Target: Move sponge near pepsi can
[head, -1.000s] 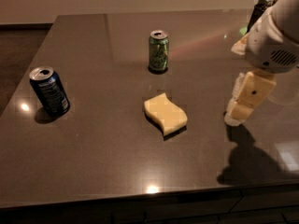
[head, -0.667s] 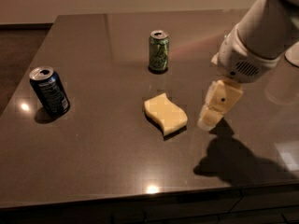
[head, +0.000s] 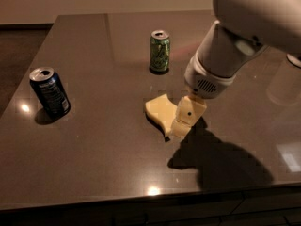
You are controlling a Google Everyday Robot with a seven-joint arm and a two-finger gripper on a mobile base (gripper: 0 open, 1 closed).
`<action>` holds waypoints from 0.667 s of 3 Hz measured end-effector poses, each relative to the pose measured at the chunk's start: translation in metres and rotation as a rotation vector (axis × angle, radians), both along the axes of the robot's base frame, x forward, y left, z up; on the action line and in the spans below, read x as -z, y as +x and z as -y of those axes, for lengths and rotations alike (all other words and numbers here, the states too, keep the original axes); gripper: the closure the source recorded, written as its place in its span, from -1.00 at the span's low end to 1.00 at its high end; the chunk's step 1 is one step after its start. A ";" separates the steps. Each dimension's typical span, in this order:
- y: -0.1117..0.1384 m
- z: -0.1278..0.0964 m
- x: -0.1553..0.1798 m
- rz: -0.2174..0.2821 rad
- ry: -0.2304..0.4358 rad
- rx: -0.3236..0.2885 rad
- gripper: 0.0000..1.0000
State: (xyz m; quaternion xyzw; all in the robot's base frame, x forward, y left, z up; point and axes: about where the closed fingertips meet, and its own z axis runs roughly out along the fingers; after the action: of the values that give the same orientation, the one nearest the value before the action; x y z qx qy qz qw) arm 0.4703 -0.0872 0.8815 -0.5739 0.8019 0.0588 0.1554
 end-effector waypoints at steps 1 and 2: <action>0.000 -0.020 0.021 -0.030 -0.011 -0.013 -1.00; 0.000 -0.033 0.037 -0.054 -0.024 -0.022 -1.00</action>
Offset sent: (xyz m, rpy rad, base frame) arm 0.0027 0.0484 -0.0571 -0.0492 0.0850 0.0255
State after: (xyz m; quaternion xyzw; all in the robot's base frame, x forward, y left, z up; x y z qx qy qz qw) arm 0.4700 -0.0538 0.8448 -0.5826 0.8002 0.0663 0.1260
